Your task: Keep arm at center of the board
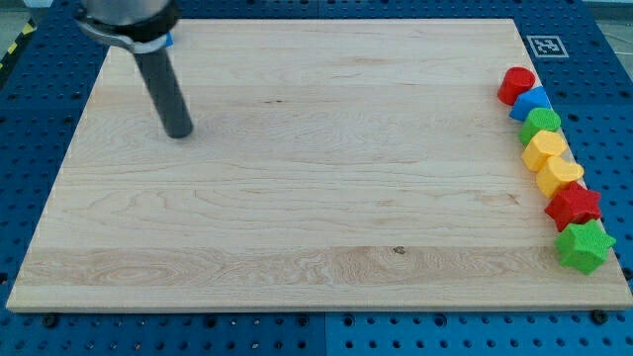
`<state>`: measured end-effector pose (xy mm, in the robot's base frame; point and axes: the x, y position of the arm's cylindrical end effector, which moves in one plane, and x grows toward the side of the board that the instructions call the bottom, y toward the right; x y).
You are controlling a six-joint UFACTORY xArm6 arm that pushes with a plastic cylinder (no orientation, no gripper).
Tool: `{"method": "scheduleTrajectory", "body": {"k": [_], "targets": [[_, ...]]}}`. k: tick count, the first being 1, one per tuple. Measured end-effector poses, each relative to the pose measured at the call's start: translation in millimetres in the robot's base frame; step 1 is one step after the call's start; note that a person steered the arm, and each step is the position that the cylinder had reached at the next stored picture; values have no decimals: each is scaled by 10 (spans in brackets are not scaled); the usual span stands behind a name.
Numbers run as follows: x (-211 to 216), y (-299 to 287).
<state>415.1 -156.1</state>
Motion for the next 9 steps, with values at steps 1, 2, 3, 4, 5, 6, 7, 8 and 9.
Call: {"method": "scheduleTrajectory", "body": {"k": [1, 2, 3, 4, 5, 6, 7, 8, 9], "targets": [[37, 421], [37, 469], [37, 481], [37, 489], [37, 508], [37, 519], [37, 520], [37, 520], [50, 520]]}}
